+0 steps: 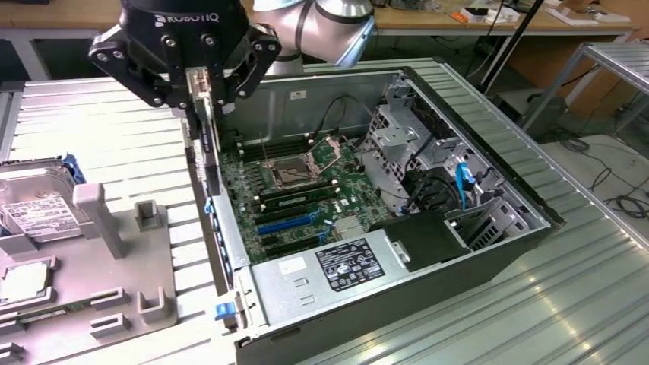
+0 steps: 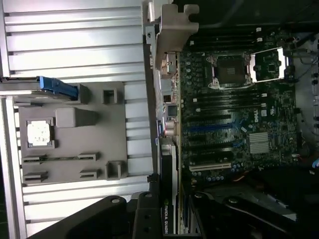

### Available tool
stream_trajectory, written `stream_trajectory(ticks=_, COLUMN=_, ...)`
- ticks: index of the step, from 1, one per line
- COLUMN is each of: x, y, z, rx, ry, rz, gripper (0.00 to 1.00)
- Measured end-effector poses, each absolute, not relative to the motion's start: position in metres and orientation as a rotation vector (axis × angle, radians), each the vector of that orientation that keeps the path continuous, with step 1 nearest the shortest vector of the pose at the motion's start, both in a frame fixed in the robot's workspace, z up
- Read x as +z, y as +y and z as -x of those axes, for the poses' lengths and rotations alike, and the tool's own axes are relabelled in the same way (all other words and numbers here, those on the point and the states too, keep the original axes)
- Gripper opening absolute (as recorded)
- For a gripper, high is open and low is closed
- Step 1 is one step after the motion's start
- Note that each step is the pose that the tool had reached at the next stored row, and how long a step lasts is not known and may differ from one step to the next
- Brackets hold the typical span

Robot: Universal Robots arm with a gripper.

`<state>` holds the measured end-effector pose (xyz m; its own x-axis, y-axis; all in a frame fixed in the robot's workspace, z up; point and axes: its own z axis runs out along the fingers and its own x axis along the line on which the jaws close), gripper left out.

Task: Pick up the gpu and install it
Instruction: 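Pick up the gpu and move the gpu toward the slot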

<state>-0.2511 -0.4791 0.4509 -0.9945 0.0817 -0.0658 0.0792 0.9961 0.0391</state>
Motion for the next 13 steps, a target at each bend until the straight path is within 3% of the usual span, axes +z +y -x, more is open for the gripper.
stream_trajectory(ticks=9, x=0.451, y=-0.479, z=0.106, rx=0.056, ry=3.082, rz=-0.125, gripper=0.27)
stream_trajectory(ticks=13, x=0.451, y=-0.479, z=0.094, rx=0.056, ry=3.083, rz=-0.125, gripper=0.27)
